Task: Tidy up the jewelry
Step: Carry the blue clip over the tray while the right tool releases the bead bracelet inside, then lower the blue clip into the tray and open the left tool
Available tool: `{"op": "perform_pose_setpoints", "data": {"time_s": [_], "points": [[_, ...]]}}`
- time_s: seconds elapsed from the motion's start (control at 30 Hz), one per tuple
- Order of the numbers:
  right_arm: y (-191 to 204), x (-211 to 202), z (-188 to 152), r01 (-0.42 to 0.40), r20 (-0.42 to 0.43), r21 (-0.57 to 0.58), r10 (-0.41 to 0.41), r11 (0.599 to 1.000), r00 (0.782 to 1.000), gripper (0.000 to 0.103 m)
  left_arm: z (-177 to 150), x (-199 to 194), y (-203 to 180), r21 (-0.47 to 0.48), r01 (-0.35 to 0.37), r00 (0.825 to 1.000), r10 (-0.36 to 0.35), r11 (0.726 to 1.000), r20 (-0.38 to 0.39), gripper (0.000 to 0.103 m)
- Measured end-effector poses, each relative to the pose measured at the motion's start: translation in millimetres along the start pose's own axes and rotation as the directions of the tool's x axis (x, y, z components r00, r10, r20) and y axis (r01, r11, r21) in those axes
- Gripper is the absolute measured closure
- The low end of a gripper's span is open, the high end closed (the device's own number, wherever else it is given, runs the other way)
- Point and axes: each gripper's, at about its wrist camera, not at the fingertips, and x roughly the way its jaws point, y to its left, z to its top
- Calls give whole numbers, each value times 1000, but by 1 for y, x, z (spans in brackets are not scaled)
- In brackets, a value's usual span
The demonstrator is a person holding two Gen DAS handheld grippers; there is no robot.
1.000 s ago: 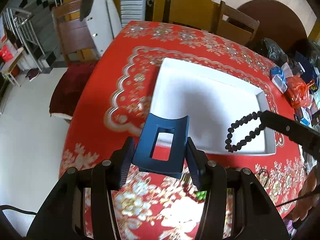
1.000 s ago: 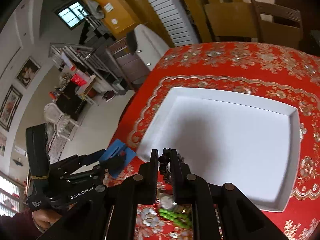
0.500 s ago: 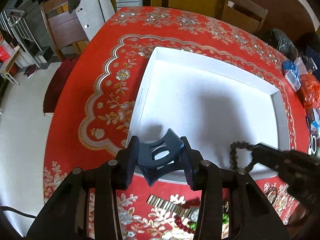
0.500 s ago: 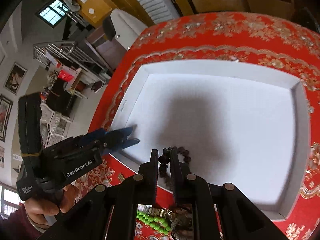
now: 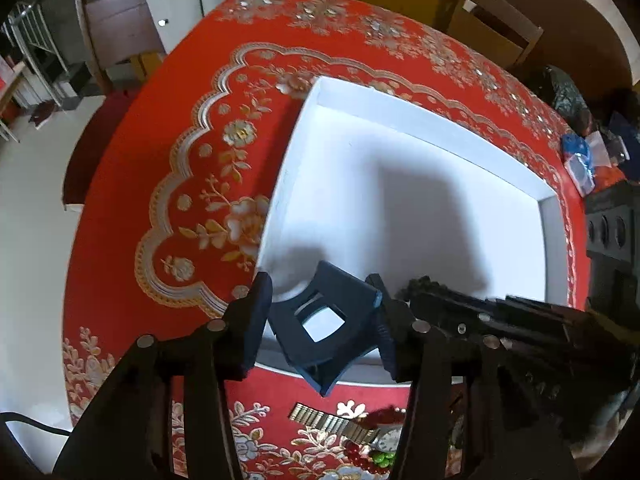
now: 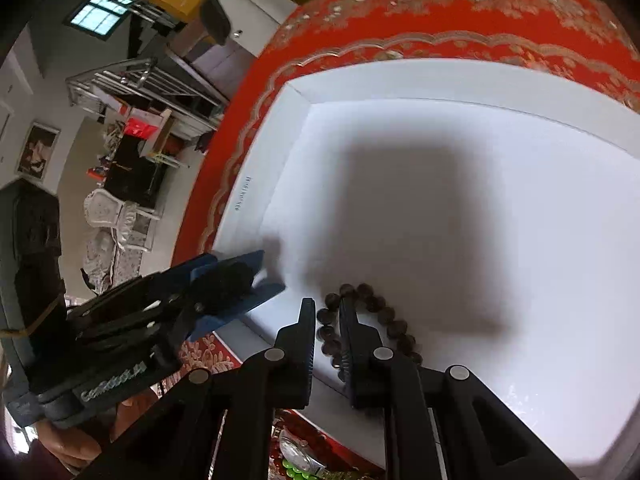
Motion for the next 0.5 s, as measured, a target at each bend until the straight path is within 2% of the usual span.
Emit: {"op": "perform_pose_setpoints", "data": {"time_s": [0.03, 0.1, 0.27, 0.37, 0.4, 0.5], "points": [[-3, -7, -1, -1, 19, 9, 1, 1000, 1000, 66, -2, -1, 0, 5, 7, 1000, -7, 1000, -4, 52], [-9, -20, -4, 7, 52, 21, -8, 1000, 999, 58, -7, -3, -1, 20, 13, 1000, -13, 1000, -3, 49], [-17, -49, -15, 38, 102, 40, -42, 998, 994, 58, -12, -4, -3, 30, 1, 1000, -2, 1000, 3, 46], [-22, -63, -26, 19, 130, 79, -29, 997, 991, 58, -13, -4, -5, 25, -1, 1000, 1, 1000, 20, 45], [-23, -66, -30, 20, 131, 84, -31, 996, 991, 58, -12, -4, -6, 28, -7, 1000, 6, 1000, 31, 41], [-21, -70, -40, 52, 122, 79, -62, 996, 991, 58, -12, -1, -9, 32, -11, 1000, 10, 999, 14, 41]]}}
